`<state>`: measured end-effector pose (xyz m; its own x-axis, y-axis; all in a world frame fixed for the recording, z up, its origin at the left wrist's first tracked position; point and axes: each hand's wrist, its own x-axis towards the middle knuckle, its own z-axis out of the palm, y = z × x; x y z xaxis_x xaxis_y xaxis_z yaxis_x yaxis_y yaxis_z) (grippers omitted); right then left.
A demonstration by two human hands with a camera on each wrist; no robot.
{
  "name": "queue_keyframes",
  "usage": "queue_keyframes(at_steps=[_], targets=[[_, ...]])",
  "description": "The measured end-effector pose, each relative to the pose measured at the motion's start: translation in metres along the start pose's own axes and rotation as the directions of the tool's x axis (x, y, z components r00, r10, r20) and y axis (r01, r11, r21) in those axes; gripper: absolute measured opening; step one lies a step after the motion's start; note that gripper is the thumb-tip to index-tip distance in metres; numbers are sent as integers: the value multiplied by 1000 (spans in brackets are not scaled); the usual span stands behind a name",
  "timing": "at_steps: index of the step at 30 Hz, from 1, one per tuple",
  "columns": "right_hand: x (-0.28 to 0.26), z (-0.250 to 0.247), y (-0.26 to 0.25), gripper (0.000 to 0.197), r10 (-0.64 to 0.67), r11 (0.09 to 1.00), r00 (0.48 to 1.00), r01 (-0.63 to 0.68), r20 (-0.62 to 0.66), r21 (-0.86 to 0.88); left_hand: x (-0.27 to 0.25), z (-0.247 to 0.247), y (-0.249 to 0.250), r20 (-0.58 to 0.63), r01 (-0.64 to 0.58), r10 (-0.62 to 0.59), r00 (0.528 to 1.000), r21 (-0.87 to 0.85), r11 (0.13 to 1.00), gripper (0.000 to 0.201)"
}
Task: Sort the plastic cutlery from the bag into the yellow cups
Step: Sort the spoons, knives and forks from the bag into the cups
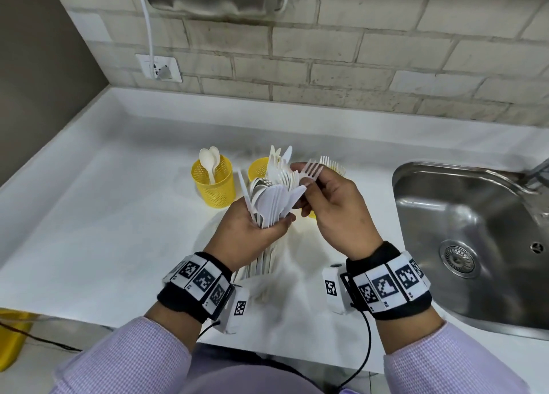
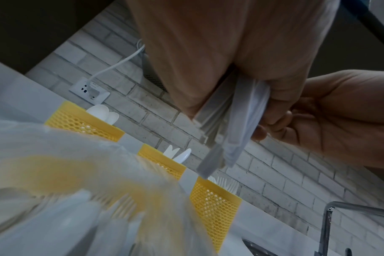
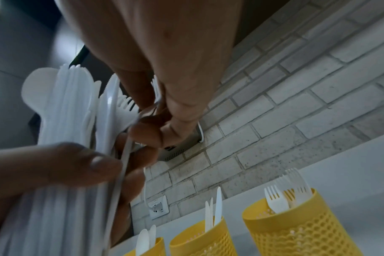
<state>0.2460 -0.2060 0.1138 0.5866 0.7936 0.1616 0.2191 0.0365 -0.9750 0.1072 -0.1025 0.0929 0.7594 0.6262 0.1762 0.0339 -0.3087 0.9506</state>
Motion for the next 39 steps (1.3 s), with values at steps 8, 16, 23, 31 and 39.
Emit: queue_keyframes(at_steps=[8,16,23,31,39], targets=[[-3,-6,5,9,-53,993,997,47,52,110,2,3,1,14,7,-7,1000,-7,1000,31],[2,-1,10,12,-25,968,998,40,-63,249,8,2,0,33,19,-18,999,-37,999,20],[16,-9,5,13,85,950,992,-53,-91,308,15,2,-6,23,62,-59,998,-130,990,18],[21,-6,1,24,74,849,997,-77,27,522,32,0,-16,120,83,-53,991,-259,962,22],[41,5,15,38,82,857,997,-77,12,509,46,-10,-18,173,66,-23,985,-249,966,31]])
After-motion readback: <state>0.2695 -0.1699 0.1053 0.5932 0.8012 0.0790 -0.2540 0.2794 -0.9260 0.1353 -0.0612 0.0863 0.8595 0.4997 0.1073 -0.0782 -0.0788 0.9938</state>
